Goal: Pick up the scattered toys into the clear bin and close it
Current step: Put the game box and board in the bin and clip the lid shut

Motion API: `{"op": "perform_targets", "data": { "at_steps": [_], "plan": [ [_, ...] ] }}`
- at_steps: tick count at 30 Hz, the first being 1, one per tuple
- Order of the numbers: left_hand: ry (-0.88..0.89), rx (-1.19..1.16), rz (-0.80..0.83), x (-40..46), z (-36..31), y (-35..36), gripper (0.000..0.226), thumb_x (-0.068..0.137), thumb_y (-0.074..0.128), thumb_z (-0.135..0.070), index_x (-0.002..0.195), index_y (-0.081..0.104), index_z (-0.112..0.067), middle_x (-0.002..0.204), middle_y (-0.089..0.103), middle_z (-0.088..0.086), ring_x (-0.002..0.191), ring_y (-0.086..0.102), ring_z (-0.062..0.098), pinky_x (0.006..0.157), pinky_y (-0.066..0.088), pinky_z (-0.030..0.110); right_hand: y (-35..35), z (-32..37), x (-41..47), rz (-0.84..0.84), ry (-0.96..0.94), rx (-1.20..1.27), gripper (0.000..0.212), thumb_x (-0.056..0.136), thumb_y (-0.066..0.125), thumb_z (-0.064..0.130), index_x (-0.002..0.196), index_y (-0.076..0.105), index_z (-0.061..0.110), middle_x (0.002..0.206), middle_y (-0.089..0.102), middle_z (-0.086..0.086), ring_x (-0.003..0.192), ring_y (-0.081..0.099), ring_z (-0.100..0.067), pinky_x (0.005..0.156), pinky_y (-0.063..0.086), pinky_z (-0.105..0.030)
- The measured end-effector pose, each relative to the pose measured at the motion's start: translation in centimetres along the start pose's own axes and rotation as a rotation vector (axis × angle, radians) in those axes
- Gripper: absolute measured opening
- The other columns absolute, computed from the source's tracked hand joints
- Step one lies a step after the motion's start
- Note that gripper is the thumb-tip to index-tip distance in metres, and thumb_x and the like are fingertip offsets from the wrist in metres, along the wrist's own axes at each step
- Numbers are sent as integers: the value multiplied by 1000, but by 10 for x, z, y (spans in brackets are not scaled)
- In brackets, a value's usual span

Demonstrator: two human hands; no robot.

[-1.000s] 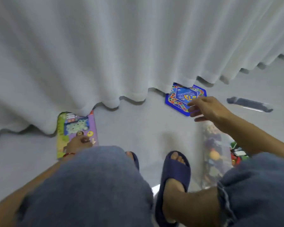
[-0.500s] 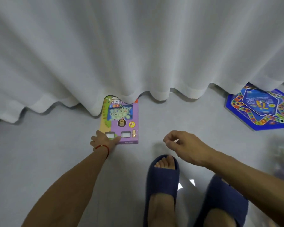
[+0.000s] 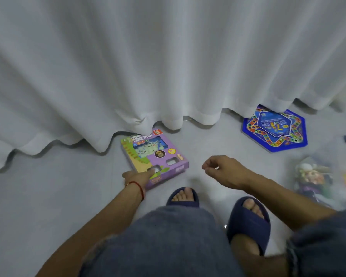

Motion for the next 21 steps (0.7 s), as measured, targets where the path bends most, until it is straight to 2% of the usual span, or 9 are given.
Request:
{"op": "perform_targets", "data": {
  "at_steps": [2,3,6,8,10,13,16,19,21],
  "plan": [
    [-51,-192,237,-30,-17,26,48,64,89,-12,105,65,-3,97,73,14,64,72,22,53,59,38,-20,-8,-11,-73,42,73,26,98,54,26,121,64,18,121,66,-2,104,63,-20,93,51,-35],
    [-82,-196,356,-45,-24,34,41,67,87,-11,103,68,-4,92,74,13,60,71,21,50,57,34,-31,-13,-18,-118,70,128,29,97,56,29,123,63,17,122,66,-4,105,63,-22,93,54,-39],
    [-135,-56,597,-99,-40,58,74,38,99,-25,105,72,-9,100,75,13,83,72,26,71,57,36,-48,-31,-48,-173,228,462,57,93,59,50,136,48,15,130,56,-8,108,61,-27,75,61,-42],
    [-108,11,722,-146,-54,78,57,53,93,-23,103,70,-8,100,74,14,76,71,24,62,57,32,-51,-44,-70,-235,289,654,59,90,60,55,128,49,13,122,60,-10,99,67,-30,69,63,-44],
    [-50,48,817,-191,-70,103,31,79,75,-15,107,66,-5,91,74,14,64,71,20,52,58,30,-61,-68,-96,-451,302,748,53,81,67,49,120,54,15,108,67,-8,88,73,-28,71,63,-46],
    [132,208,970,-248,-99,137,34,88,67,-24,116,66,-4,102,74,14,82,72,21,73,61,35,-86,-99,-155,-779,199,923,29,87,64,23,114,64,13,89,73,-5,66,73,-9,57,59,-27],
    [357,406,1017,-293,-130,160,41,86,69,-41,117,65,-14,114,70,15,98,69,29,84,58,45,-112,-138,-225,-1019,141,1093,24,91,57,8,112,69,9,94,76,-12,72,73,-20,55,57,-31],
    [522,505,994,-320,-148,174,34,86,71,-38,112,66,-17,113,68,14,105,67,32,83,59,47,-125,-189,-288,-1230,181,1070,27,90,59,9,115,68,14,96,77,-10,72,73,-20,59,60,-40],
    [567,589,990,-322,-149,177,37,81,75,-35,110,66,-16,112,68,15,101,66,31,84,58,47,-121,-224,-318,-1302,263,1032,30,91,58,11,120,64,15,100,75,-9,74,74,-22,58,60,-37]
  ]
}}
Point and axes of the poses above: each hand's wrist, its own x-axis towards the middle knuckle, its own y-axis out of the palm, z = x × y, the point moved 5 cm from there along x, towards the middle knuckle
